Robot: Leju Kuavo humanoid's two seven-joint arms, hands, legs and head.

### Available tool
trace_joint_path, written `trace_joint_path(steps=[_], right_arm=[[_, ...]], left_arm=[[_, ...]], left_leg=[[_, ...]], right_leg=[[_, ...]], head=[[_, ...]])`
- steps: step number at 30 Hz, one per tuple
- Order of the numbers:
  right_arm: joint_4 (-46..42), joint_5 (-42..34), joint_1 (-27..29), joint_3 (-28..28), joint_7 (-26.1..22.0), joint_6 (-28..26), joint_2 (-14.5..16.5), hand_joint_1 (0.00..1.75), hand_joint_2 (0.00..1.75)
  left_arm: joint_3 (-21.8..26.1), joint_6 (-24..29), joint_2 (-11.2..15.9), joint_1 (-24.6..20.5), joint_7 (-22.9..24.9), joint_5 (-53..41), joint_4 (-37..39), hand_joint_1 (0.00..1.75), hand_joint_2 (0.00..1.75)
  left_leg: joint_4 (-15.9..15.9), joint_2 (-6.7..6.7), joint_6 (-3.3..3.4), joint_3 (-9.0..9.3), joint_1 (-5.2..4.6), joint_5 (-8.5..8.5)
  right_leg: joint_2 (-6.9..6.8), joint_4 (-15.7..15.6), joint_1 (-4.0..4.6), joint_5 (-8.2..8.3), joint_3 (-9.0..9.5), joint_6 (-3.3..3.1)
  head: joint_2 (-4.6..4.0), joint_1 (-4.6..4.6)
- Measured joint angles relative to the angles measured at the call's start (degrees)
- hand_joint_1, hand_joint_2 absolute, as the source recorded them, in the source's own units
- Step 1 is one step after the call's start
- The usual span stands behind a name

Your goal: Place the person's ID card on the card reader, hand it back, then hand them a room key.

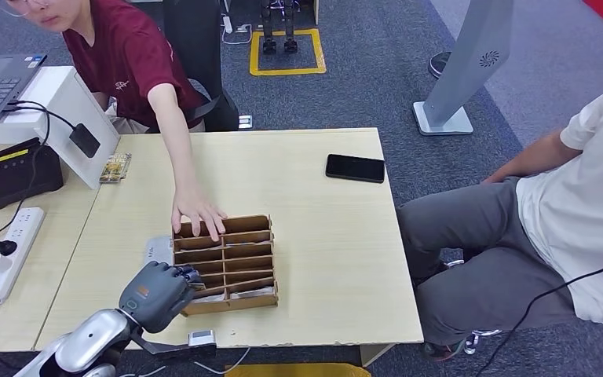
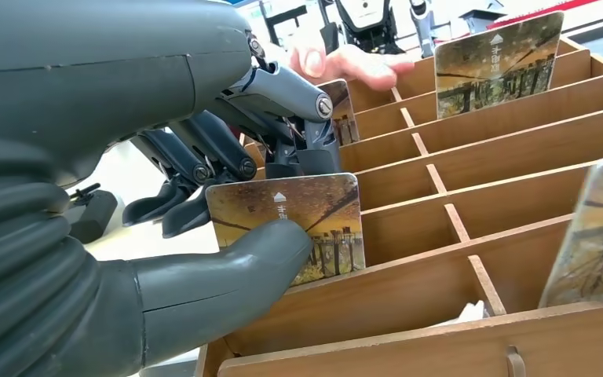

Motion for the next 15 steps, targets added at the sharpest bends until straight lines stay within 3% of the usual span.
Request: trace_joint_path(steps=[5, 7, 10, 15], right_arm=[[0.0, 0.0, -0.07, -0.22, -0.14, 0.0, -0.02, 0.0, 1.75], [0.0, -0.01, -0.05, -0.35, -0.27, -0.02, -0.08, 0.0, 1.75], [0.0, 0.0, -0.04, -0.66, -0.46, -0.06, -0.26, 0.0, 1.75], [0.0, 0.0, 0.02, -1.26, -0.88, -0.11, -0.38, 0.0, 1.75]], left_arm=[[0.16, 0.26, 0.59, -0.04, -0.41, 2.28, -0.19, 1.75, 1.75], [1.23, -0.02, 2.1, -0.6, -1.15, 6.38, -1.77, 1.75, 1.75], [5.54, -3.42, 5.26, -3.06, -2.48, 14.25, -6.42, 1.75, 1.75], [12.02, -6.36, 8.18, -6.41, -3.78, 19.01, -11.68, 1.75, 1.75]], left_leg=[[0.0, 0.0, 0.0, 0.0, 0.01, 0.0], [0.01, 0.0, -0.02, -0.01, 0.05, 0.01], [0.0, -0.04, -0.04, -0.03, 0.1, 0.03], [0.01, -0.03, -0.11, -0.02, 0.15, 0.08]], right_leg=[[0.01, 0.0, 0.0, 0.0, -0.01, 0.0], [0.01, 0.0, 0.04, 0.01, -0.05, -0.01], [-0.03, 0.01, 0.14, 0.01, -0.02, -0.02], [-0.01, 0.02, 0.17, 0.03, -0.04, -0.04]], head=[[0.0, 0.01], [0.0, 0.02], [0.0, 0.03], [0.0, 0.03]])
